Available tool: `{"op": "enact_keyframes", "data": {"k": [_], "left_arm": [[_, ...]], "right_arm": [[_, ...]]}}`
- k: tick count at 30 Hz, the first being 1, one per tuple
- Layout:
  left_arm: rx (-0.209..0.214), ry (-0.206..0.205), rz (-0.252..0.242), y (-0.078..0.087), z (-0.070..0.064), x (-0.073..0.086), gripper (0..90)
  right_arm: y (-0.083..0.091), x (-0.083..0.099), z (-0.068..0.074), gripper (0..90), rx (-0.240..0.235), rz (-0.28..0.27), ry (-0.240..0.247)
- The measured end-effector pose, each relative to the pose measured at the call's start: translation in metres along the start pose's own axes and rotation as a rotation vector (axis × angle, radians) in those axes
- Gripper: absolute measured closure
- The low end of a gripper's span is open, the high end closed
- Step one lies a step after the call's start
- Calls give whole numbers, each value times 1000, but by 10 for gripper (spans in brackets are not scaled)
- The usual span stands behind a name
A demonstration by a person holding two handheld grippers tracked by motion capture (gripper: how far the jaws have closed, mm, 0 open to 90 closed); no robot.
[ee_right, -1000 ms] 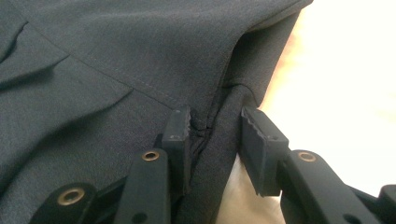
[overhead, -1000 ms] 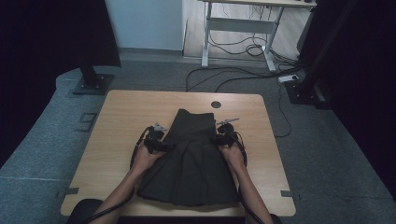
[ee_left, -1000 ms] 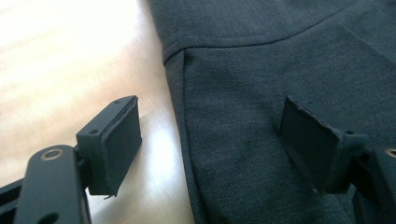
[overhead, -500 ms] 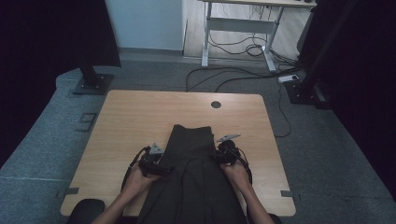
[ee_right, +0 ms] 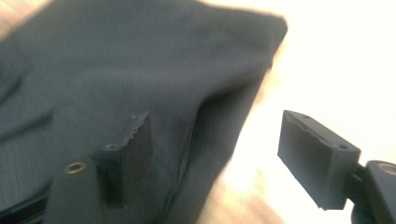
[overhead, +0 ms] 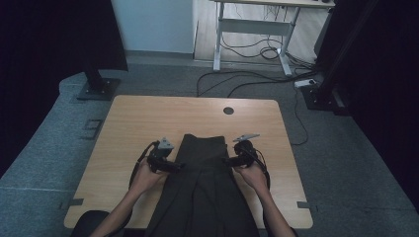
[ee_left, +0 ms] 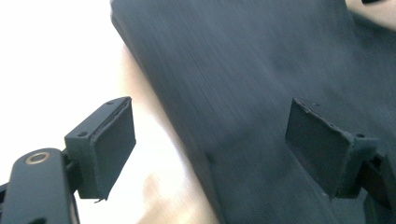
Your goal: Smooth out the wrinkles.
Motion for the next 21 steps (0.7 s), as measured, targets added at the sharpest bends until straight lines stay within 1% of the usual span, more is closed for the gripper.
{"op": "enact_keyframes", "data": {"k": [4,8,10,11,14,18,20,21], "left_arm": [[-12,1,7,-4,11,-19,159],[-24,0,32,-17,19,-30,159],[-18,5,47,-25,22,-32,159],[-22,3,57,-30,24,-33,159],[-55,8,88,-43,32,-32,159],[-58,24,108,-55,39,-31,158],[-65,19,125,-59,41,-30,155],[-55,24,124,-61,42,-29,146]], "right_arm": [[-1,-17,-3,199,-1,-19,-34],[-11,-28,-6,185,2,-7,-55],[-19,-31,-7,181,4,4,-64],[-24,-32,-8,177,8,13,-63],[-37,-32,-12,172,28,36,-75],[-49,-30,-17,160,43,44,-94],[-53,-29,-19,158,47,52,-90],[-56,-28,-19,157,49,58,-91]]}}
Point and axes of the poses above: each handheld gripper's, and its own axes: y roughly backward along the jaws, x roughly out of its underside, z roughly to its left, the point moved 5 cm from there along -y, roughly forward along the jaws, and after that the axes turned 14 degrees about z, right-handed, at the moved point
